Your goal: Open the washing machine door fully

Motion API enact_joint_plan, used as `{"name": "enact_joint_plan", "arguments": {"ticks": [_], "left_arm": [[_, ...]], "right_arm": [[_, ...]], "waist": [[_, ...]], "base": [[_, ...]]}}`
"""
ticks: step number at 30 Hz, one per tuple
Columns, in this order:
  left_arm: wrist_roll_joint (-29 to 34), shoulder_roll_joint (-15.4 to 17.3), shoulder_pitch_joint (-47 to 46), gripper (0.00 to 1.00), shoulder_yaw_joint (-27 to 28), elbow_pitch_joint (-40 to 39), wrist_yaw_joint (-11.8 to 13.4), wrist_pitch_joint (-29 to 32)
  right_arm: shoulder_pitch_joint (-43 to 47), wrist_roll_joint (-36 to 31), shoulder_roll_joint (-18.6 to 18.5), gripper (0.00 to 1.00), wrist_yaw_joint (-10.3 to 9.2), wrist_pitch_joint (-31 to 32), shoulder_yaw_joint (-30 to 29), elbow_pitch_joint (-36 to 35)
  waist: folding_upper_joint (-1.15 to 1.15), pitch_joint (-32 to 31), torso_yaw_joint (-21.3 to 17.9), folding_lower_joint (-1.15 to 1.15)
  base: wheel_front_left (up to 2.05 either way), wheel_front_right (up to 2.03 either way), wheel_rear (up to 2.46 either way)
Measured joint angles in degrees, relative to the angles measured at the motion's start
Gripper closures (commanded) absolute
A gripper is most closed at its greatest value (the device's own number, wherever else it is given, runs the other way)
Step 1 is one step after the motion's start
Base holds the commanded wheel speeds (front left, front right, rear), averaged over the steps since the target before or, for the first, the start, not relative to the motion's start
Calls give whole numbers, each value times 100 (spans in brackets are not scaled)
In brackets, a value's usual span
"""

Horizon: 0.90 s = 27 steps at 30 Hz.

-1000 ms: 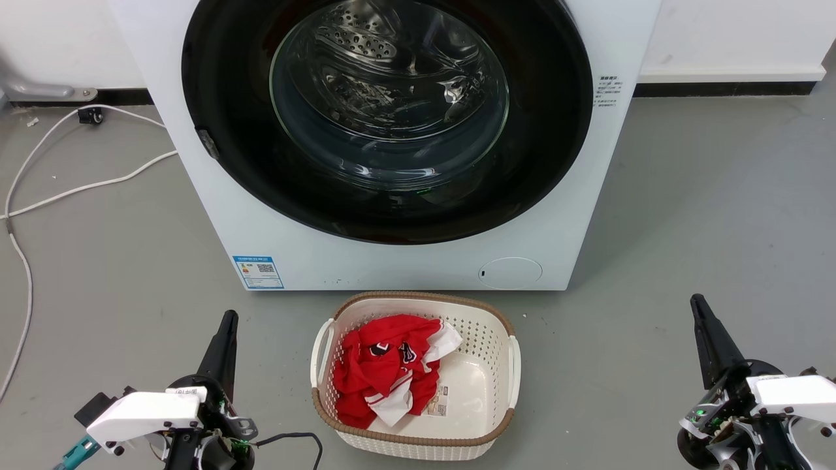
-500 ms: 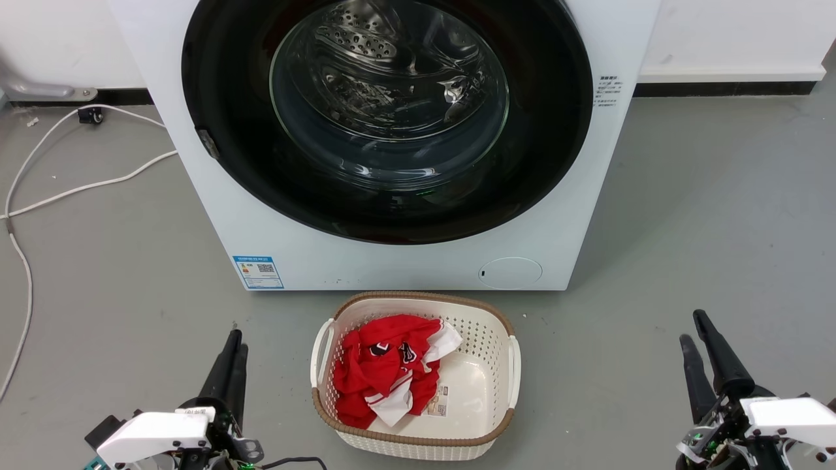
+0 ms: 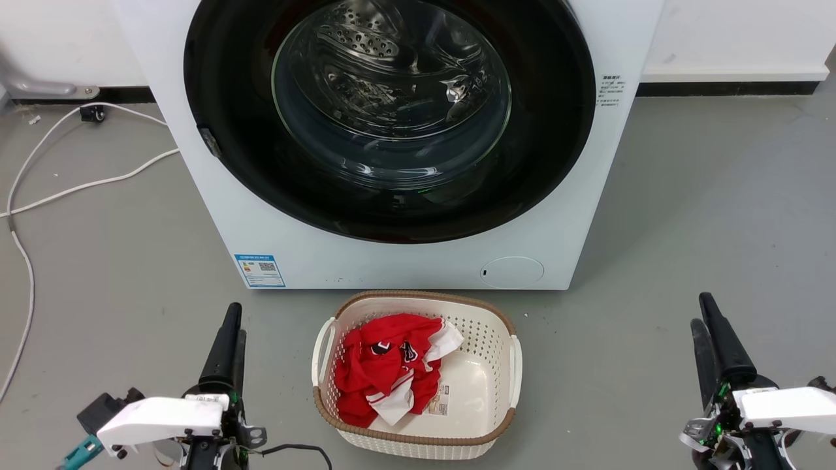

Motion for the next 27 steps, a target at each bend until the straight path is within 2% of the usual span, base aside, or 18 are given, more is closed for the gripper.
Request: {"name": "enact_joint_plan", "arguments": {"ticks": [18, 27], "left_arm": [[2109, 1, -4, 0, -183, -608, 4, -408], [3021, 1, -5, 0, -363, -779, 86, -595]], "right_arm": [[114, -2700, 2, 0, 0, -407, 54, -465], [194, -3711, 2, 0, 1, -578, 77, -615]], "waist": [[0, 18, 34, 0], [0, 11, 42, 0]], "base": [[0, 0, 0], [0, 0, 0]]}}
